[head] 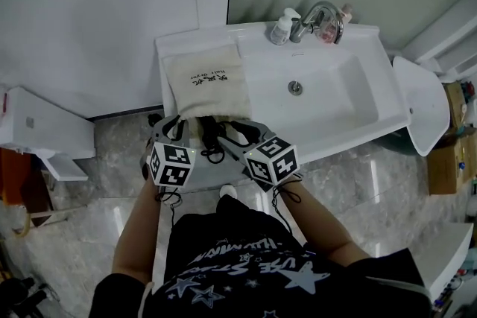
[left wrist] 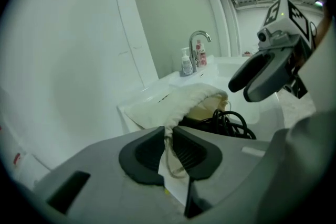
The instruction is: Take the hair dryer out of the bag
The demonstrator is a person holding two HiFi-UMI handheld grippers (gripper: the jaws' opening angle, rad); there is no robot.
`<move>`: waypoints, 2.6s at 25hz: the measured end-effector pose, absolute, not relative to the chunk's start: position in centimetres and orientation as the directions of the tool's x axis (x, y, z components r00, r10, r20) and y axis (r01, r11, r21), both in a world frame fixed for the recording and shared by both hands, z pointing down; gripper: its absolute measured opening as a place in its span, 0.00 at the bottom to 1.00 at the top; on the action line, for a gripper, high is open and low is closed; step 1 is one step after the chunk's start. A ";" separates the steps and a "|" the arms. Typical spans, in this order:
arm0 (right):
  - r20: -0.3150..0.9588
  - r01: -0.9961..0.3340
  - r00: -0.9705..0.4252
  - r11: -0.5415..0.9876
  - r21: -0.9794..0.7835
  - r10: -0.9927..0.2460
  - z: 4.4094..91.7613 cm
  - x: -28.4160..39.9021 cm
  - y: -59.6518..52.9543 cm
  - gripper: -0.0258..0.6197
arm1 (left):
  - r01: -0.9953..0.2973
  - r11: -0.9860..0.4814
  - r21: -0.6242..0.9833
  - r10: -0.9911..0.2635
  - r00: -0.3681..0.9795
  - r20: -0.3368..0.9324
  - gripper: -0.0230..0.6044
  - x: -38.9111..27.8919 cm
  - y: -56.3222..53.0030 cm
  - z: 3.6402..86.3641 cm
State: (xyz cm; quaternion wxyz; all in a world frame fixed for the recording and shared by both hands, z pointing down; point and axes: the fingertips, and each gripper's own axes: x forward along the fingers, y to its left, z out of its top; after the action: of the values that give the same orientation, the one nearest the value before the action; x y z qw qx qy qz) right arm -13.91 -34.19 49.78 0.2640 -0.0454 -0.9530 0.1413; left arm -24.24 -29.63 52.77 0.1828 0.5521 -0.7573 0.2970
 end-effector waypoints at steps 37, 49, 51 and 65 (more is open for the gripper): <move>0.920 0.098 -0.376 0.992 -0.075 0.107 60.5 -23.9 -34.0 0.39 | -0.946 0.318 -0.063 -0.782 -0.300 0.547 0.13 -26.6 -29.8 53.6; 0.899 0.113 -0.408 0.986 -0.125 0.161 60.7 -21.6 -34.3 0.35 | -0.940 0.329 -0.092 -0.786 -0.326 0.525 0.13 -27.2 -30.4 52.9; 0.897 0.120 -0.410 0.985 -0.125 0.164 60.8 -21.0 -34.1 0.35 | -0.937 0.344 -0.062 -0.792 -0.325 0.516 0.13 -27.5 -30.3 52.7; 0.857 0.150 -0.463 0.973 -0.177 0.228 54.9 -15.5 -29.2 0.34 | -0.969 0.246 -0.013 -0.838 -0.219 0.500 0.13 -27.2 -29.0 51.7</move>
State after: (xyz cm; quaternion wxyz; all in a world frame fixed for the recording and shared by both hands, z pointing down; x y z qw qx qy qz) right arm -15.45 -29.17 54.92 0.5062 -0.1106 -0.8544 0.0382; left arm -27.20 -29.04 51.75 0.2005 0.5920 -0.7632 0.1638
